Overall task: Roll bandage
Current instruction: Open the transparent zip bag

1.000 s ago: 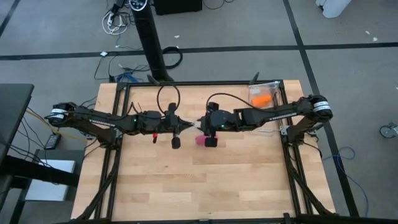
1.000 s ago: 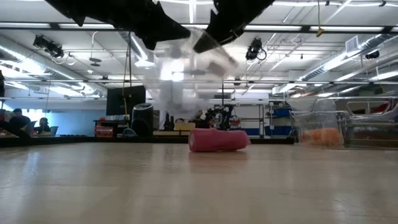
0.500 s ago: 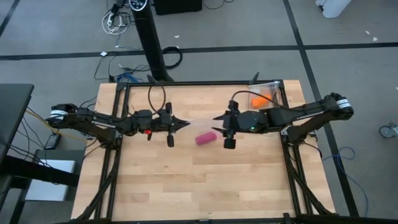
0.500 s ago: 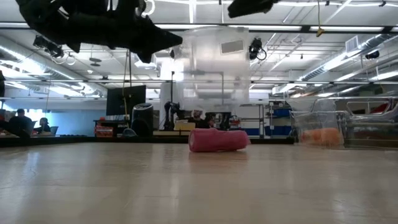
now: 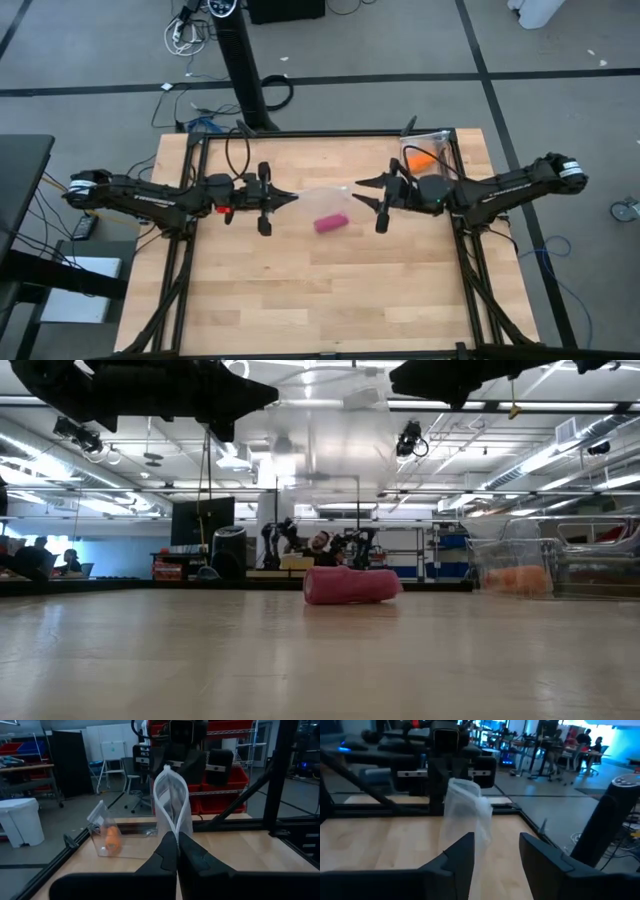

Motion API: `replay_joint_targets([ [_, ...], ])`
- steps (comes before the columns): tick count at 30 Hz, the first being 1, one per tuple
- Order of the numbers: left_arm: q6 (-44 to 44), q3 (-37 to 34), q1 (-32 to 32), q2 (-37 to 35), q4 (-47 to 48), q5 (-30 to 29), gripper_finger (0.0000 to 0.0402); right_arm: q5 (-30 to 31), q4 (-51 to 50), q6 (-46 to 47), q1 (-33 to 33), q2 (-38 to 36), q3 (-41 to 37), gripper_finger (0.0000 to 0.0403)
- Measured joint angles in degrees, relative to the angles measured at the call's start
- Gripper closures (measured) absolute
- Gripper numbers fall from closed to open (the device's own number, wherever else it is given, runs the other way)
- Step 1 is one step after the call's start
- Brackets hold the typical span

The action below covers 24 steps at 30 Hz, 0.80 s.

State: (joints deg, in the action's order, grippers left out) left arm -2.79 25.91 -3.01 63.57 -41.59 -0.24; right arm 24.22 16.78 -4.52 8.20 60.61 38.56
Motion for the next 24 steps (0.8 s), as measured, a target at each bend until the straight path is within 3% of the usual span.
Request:
replay_joint_targets([
  [7, 0.02, 0.52, 0.00, 0.00, 0.14, 0.10, 0.0400, -8.41, 4.33, 1.36, -2.74, 2.73, -0.12, 0.0280],
  [14, 0.04, 0.55, 0.02, 0.00, 0.63, 0.10, 0.0401, -9.06, 6.82, 1.12, -4.08, 3.99, -0.12, 0.0393],
  [24, 0.30, 0.55, 0.02, 0.11, -0.03, -1.23, 0.0401, -13.26, 9.40, 0.97, -4.93, 8.29, -0.10, 0.0400],
])
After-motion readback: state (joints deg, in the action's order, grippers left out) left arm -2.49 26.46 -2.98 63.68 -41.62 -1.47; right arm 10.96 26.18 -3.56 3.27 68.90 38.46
